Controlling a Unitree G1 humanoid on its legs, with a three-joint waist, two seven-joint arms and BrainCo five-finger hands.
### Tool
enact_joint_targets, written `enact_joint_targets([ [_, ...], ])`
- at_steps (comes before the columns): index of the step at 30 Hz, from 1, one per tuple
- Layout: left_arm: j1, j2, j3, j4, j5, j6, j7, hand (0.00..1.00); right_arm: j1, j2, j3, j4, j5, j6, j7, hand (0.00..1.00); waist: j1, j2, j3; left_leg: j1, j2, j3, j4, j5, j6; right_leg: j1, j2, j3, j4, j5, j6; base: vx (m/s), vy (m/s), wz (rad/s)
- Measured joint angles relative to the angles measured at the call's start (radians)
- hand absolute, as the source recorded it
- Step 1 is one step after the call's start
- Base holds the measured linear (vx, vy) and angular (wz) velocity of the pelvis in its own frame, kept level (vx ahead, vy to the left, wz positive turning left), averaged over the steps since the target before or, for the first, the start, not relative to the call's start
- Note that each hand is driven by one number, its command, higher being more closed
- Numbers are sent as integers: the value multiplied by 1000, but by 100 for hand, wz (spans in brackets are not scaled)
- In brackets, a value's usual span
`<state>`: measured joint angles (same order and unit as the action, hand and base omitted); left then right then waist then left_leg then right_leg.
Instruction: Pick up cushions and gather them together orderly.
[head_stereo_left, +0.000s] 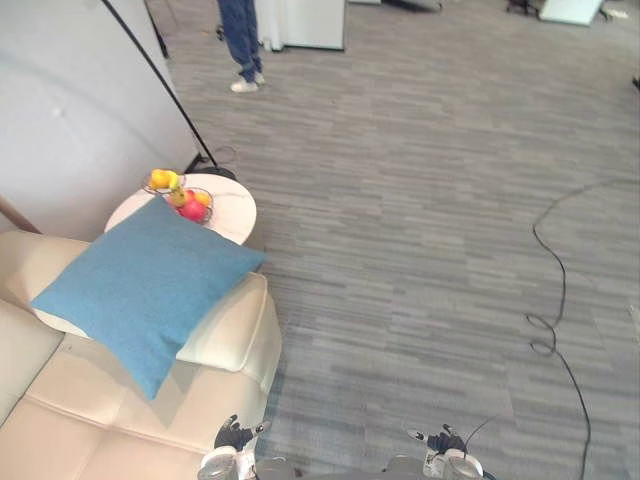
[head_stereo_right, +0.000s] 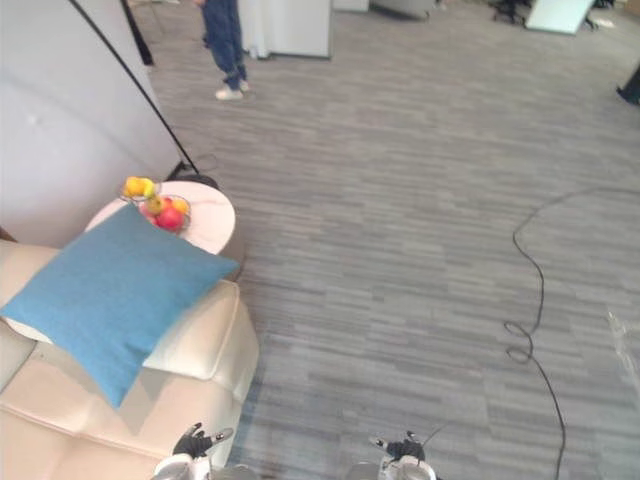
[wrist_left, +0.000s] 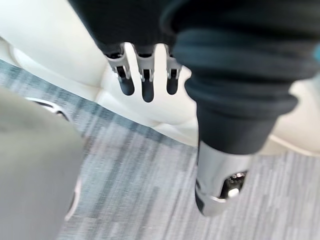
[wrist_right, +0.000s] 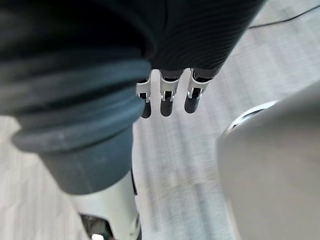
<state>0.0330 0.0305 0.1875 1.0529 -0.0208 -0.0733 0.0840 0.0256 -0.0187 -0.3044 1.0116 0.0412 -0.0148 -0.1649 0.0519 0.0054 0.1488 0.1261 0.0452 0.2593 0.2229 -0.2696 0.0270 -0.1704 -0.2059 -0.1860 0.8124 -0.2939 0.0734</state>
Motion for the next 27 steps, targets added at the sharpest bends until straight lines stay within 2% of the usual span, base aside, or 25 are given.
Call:
enact_joint_targets([
  [1,-1,-1,0,0,0,0,0,0,6,0,0,-9,0,-1,0,0,-2,1,0,3,3,-15,2,-8,-7,-15,6,3,-20,0,0,175,-159,84],
  [3,-2,-11,24,0,2,-1,1,0,9,2,0,-19,7,-13,1,0,-10,7,2,16,38,-108,23,-42,-52,-83,91,115,-194,21,-6,241,-244,101],
  [4,-3,-11,27,-1,2,-1,1,0,9,3,1,-18,7,-13,1,0,-11,6,2,14,42,-126,30,-50,-63,-87,109,150,-230,31,-9,364,-400,120],
  [5,-2,-6,34,-8,12,-2,1,0,12,14,2,-17,7,-13,0,0,-11,-10,2,14,41,-181,50,-74,-90,-78,139,267,-354,77,5,425,-435,130],
  [6,-3,-18,40,-12,20,-1,3,0,18,11,-3,-17,17,-13,2,0,-13,-16,5,13,46,-241,78,-95,-109,-68,144,258,-323,123,0,369,-365,123],
  [7,0,-27,43,-15,21,-2,3,0,18,6,-4,-17,17,-13,1,0,-10,-1,-3,12,54,-257,77,-94,-112,-69,147,242,-312,107,-7,365,-316,96],
  [8,2,-52,63,-22,21,-4,3,0,16,-7,-8,-17,17,-11,1,0,3,25,-13,-2,70,-289,77,-90,-117,-78,148,199,-281,69,-20,205,-172,67],
  [10,5,-66,69,-25,21,-7,5,0,12,-21,-5,-17,17,-7,3,0,-3,43,-13,-37,90,-324,100,-57,-130,-69,127,114,-256,25,-43,351,-291,120],
  [12,-2,-65,70,-36,21,-6,5,0,14,-21,-5,-17,17,-4,2,0,-10,44,-13,-112,127,-289,204,-30,-150,-32,115,46,-284,19,-53,317,-243,123],
  [13,-4,-67,71,-53,20,-7,5,0,16,-18,-3,-17,18,2,1,0,-8,39,-8,-165,170,-200,309,-20,-157,21,114,0,-324,16,-69,226,-156,110],
  [14,-3,-65,66,-71,20,-7,5,0,19,-12,2,-17,18,3,1,0,-6,29,-3,-187,215,-66,384,-24,-139,87,107,-41,-361,14,-72,218,-128,101],
  [15,-4,-65,65,-75,20,-7,4,0,24,-11,4,-17,18,3,1,0,-7,24,0,-191,225,-27,397,-25,-130,104,101,-57,-373,14,-72,186,-73,95],
  [16,-8,-65,60,-89,20,-8,5,0,26,-1,8,-19,19,3,1,0,-7,6,5,-200,249,113,401,-14,-93,150,72,-101,-396,14,-72,147,-28,94],
  [17,-14,-72,57,-93,20,-8,5,0,26,2,15,-21,18,3,2,0,-7,1,-2,-219,265,242,344,42,-43,169,50,-143,-412,14,-70,128,-2,97],
  [18,-16,-77,56,-93,20,-8,5,0,25,1,14,-22,18,3,3,0,-10,3,-3,-225,268,276,316,76,-44,173,49,-152,-417,13,-62,90,30,81],
  [19,-18,-80,49,-89,20,-7,5,0,23,1,12,-22,18,5,4,0,-8,1,-9,-228,262,330,296,79,-54,174,38,-168,-432,17,-46,154,147,84],
  [20,-21,-71,27,-89,21,-7,5,0,10,18,11,-22,18,6,8,0,-9,-7,-18,-227,224,387,214,86,-62,174,23,-191,-486,39,-11,131,133,77],
  [22,-23,-57,19,-86,20,-7,5,0,-10,31,10,-14,18,10,9,0,3,-7,-16,-223,195,413,152,86,-62,182,25,-206,-551,75,-3,131,168,38],
  [25,-10,-37,21,-60,20,-4,5,0,-6,47,-3,-14,17,12,9,0,6,-5,-13,-137,140,415,66,106,-62,273,26,-198,-643,123,3,112,113,2],
  [27,8,-30,21,-50,20,-6,5,0,-2,44,-5,-10,3,11,9,0,-1,-5,-19,-71,76,377,-47,143,-62,321,9,-194,-667,139,12,93,96,21],
])
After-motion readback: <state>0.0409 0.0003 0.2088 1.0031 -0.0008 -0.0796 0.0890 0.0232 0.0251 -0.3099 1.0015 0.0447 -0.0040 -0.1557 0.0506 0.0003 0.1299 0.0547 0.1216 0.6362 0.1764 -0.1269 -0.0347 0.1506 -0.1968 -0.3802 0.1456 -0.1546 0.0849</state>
